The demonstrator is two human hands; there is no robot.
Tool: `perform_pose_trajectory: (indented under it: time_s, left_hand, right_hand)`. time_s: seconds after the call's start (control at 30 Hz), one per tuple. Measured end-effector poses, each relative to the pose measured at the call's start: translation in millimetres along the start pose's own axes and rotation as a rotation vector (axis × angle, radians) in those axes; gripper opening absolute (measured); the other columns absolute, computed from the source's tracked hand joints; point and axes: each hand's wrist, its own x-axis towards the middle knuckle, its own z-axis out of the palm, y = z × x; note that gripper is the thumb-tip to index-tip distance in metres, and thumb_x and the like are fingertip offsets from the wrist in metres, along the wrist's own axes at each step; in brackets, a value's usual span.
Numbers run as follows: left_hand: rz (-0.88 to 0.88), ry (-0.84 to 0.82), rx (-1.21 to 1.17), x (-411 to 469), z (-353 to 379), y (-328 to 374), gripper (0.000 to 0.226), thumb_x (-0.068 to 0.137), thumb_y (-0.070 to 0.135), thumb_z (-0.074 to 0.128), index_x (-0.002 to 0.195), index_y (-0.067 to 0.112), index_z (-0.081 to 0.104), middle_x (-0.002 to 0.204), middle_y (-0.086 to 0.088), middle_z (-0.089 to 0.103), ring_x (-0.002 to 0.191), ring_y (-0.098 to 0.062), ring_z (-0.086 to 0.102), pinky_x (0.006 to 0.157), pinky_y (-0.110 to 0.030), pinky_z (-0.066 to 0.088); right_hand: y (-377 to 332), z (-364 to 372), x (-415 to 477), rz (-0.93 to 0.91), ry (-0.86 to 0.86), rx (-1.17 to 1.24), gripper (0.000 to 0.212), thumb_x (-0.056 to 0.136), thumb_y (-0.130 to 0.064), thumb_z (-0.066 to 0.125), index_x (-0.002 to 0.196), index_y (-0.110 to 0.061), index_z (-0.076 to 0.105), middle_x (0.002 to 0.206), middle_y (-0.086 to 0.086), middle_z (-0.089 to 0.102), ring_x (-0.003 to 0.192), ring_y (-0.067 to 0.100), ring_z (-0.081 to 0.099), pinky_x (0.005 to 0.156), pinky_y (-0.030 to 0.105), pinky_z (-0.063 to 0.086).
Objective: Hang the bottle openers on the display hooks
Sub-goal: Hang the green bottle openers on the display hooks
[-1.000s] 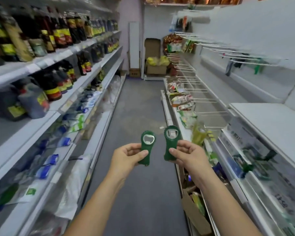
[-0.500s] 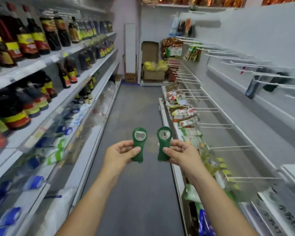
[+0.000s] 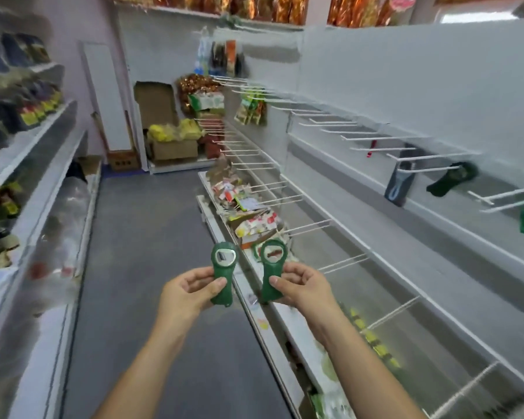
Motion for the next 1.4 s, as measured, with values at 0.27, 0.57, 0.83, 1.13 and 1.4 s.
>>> perform_pose_trajectory:
  time_s: [0.27, 0.57, 0.83, 1.13, 1.4]
  left_hand:
    - [-0.005, -0.209, 0.110, 144, 90, 13, 0.029, 0.076, 0.002, 0.081, 0.103, 0.008, 0.072, 0.088, -0.007, 0.079, 0.074, -0.015, 0.075, 0.066, -0.027, 0.061]
    - [-0.047, -0.565, 0.141, 243, 207, 16, 0.027, 0.079, 0.003, 0.079, 0.103, 0.013, 0.071, 0.092, -0.005, 0.078, 0.080, -0.014, 0.075, 0.066, -0.025, 0.059]
    - [-0.134, -1.043, 0.124, 261, 310, -4, 0.025, 0.080, -0.006, 0.074, 0.097, 0.010, 0.069, 0.082, -0.002, 0.076, 0.071, -0.009, 0.073, 0.059, -0.017, 0.057]
    - [-0.155, -1.250, 0.101, 254, 349, -9, 0.028, 0.077, -0.002, 0.077, 0.097, 0.018, 0.072, 0.088, -0.004, 0.078, 0.081, -0.014, 0.073, 0.069, -0.023, 0.060]
    - [-0.168, -1.263, 0.107, 256, 352, -11, 0.029, 0.077, -0.001, 0.078, 0.101, 0.015, 0.072, 0.097, -0.011, 0.077, 0.092, -0.024, 0.072, 0.078, -0.033, 0.059]
  right_hand:
    - [-16, -51, 123, -0.055, 0.259, 0.050, 0.013, 0.085, 0.001, 0.074, 0.095, -0.005, 0.068, 0.090, 0.029, 0.067, 0.086, 0.035, 0.071, 0.082, 0.043, 0.062]
    - [-32, -118, 176, -0.089, 0.593, 0.153, 0.015, 0.085, 0.006, 0.071, 0.091, -0.007, 0.064, 0.062, 0.000, 0.062, 0.068, 0.016, 0.068, 0.078, 0.036, 0.061]
    - [-31, -146, 146, -0.180, 1.049, 0.230, 0.014, 0.088, 0.004, 0.068, 0.093, -0.010, 0.070, 0.077, 0.009, 0.072, 0.077, 0.023, 0.071, 0.079, 0.039, 0.062]
    - [-36, -134, 112, -0.203, 1.263, 0.198, 0.016, 0.087, 0.002, 0.069, 0.101, -0.005, 0.068, 0.097, 0.021, 0.074, 0.091, 0.031, 0.074, 0.078, 0.035, 0.061]
    - [-52, -128, 109, -0.323, 1.261, 0.179, 0.018, 0.086, 0.001, 0.070, 0.102, -0.005, 0.068, 0.100, 0.018, 0.075, 0.098, 0.036, 0.072, 0.089, 0.048, 0.058]
